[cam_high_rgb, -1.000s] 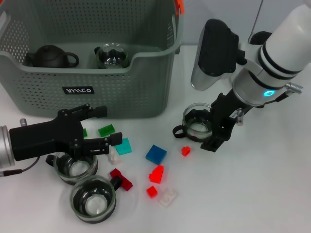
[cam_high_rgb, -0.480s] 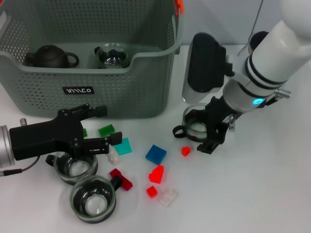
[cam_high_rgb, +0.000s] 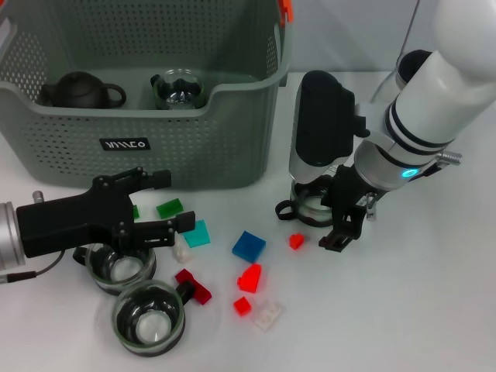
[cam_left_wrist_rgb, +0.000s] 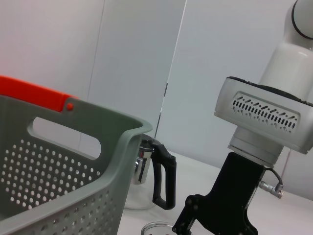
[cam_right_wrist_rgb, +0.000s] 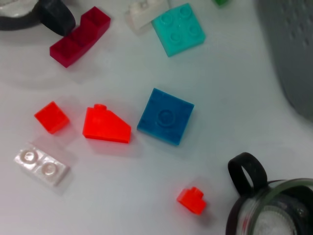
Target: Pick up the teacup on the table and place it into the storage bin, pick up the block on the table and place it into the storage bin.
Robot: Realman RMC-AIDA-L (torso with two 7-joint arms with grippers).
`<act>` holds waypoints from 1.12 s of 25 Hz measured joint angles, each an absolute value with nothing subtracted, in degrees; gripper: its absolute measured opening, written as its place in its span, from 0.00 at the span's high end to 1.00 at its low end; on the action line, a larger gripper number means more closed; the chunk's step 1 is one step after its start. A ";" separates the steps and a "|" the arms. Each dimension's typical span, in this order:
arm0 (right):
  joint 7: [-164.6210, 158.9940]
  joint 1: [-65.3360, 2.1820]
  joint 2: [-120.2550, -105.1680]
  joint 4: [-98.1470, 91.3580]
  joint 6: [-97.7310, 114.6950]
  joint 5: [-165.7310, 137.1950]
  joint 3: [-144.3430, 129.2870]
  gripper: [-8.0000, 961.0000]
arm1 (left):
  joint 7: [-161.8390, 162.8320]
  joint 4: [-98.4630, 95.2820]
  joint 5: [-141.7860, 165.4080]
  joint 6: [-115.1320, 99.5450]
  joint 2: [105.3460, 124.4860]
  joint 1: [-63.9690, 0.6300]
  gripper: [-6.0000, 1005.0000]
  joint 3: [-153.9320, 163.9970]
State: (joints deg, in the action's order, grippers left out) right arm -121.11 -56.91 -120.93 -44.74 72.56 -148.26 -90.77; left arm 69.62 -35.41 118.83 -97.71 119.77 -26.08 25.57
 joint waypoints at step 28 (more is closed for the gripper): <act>-122.51 -55.68 -120.39 -48.67 76.48 -147.22 -90.62 0.93 | 69.01 -35.42 118.83 -98.23 119.79 -25.49 0.17 25.57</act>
State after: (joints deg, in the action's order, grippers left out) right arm -122.51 -55.68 -120.39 -48.67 76.47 -147.22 -90.62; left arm 69.01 -35.42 118.83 -98.23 119.79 -25.49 25.57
